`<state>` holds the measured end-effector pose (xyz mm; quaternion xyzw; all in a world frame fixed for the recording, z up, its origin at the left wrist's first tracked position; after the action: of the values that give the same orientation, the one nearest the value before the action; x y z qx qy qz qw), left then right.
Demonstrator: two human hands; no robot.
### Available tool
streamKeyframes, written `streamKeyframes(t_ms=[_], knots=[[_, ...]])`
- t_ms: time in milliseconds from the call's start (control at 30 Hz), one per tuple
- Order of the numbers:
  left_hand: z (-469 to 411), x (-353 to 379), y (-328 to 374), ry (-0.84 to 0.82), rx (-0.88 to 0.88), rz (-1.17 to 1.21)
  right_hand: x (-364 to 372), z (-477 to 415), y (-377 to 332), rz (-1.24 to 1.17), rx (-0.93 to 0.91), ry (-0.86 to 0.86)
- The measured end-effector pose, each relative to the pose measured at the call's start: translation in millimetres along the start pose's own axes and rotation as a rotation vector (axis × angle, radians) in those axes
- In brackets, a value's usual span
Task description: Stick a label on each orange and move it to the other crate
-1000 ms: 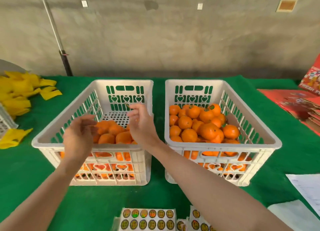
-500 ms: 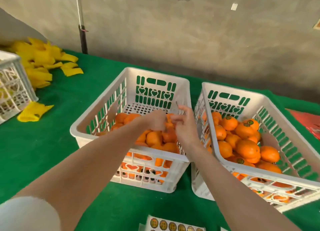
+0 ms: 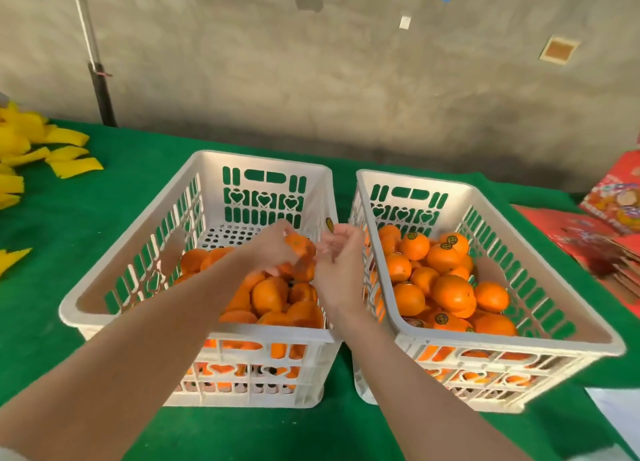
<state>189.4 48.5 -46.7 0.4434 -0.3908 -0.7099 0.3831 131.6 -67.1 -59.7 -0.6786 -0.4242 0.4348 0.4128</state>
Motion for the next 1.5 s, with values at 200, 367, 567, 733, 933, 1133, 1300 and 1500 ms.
streamKeyframes(t_ms=[200,367,567,733,933,1133,1300,1500], knots=[[33,-28,-4,-0.173,0.061,0.541,-13,10,-10,-0.191,0.045,-0.011],[71,-15,2,-0.232,0.069,0.634,-40,16,-35,-0.305,0.078,-0.231],[104,27,25,-0.315,0.059,0.759,-96,33,-51,-0.165,-0.056,-0.378],[117,72,33,-0.263,0.070,0.726,-134,44,-47,-0.023,-0.130,-0.424],[124,113,41,-0.251,0.054,0.708,-169,57,-35,0.133,-0.227,-0.370],[126,145,47,-0.261,0.089,0.669,-197,71,-23,0.162,-0.247,-0.248],[137,168,35,-0.405,0.111,0.671,-215,110,0,0.043,-0.145,-0.269],[137,208,32,-0.357,0.047,0.512,-228,123,27,0.181,-0.127,-0.300]])
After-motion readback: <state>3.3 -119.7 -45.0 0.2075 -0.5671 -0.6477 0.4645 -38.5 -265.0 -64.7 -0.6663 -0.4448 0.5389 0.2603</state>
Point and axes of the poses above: each hand's wrist, its own z-axis away from the middle knuckle, its own x-axis out of the palm, y = z × x, the point moved 1 cm from there along -z, towards the middle knuckle, and after that the axes turned 4 degrees about -y, right-handed, at the moved point
